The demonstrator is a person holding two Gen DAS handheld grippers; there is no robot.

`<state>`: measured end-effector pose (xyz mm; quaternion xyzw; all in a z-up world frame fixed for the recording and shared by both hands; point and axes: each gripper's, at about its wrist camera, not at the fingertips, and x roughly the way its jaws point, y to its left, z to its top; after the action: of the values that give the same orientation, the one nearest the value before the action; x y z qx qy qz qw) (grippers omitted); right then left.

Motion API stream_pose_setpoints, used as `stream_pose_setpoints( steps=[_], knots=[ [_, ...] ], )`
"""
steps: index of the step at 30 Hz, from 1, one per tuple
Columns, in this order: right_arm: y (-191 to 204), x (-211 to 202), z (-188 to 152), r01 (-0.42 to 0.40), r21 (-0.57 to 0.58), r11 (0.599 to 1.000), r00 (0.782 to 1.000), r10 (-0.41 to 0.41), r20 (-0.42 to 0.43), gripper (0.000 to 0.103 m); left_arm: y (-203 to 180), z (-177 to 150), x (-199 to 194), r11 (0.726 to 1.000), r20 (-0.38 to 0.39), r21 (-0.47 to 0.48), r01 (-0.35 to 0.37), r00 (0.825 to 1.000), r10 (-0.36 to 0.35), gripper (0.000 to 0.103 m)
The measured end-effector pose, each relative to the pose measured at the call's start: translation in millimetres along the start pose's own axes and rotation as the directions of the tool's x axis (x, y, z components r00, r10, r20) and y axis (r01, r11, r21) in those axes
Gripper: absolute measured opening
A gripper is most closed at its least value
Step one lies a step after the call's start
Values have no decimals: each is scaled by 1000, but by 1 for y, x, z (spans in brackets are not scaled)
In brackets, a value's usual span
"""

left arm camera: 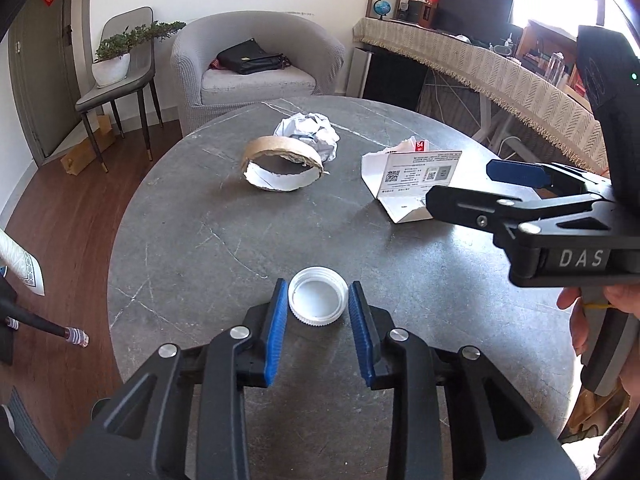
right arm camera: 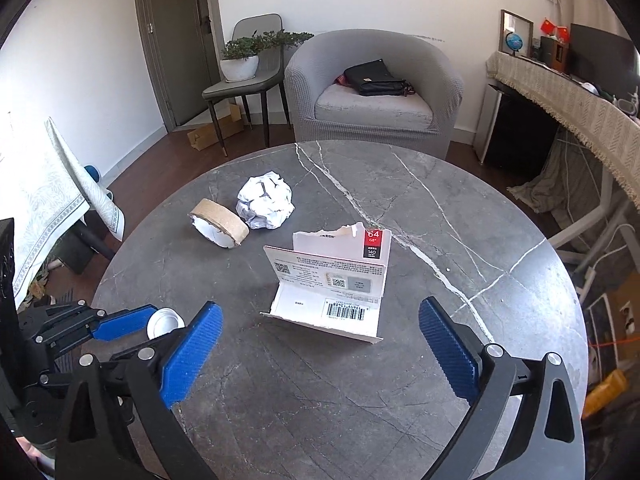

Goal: Collect trash
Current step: 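Grasp the white lid with the left gripper while the right gripper grasps the white box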

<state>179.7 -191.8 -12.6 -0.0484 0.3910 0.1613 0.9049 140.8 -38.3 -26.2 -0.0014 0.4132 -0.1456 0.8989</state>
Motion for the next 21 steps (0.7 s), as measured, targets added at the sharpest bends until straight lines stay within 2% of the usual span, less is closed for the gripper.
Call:
stream_pose_setpoints(
  steps=[11, 21],
  knots=[
    [6, 24, 8, 54, 31, 998, 998, -53, -28, 99, 7, 2, -11, 997, 25, -51, 52, 998, -51, 33],
    [4, 43, 19, 102, 78, 992, 994, -100, -38, 99, 31, -3, -27, 995, 34, -86, 51, 998, -48, 33]
  ],
)
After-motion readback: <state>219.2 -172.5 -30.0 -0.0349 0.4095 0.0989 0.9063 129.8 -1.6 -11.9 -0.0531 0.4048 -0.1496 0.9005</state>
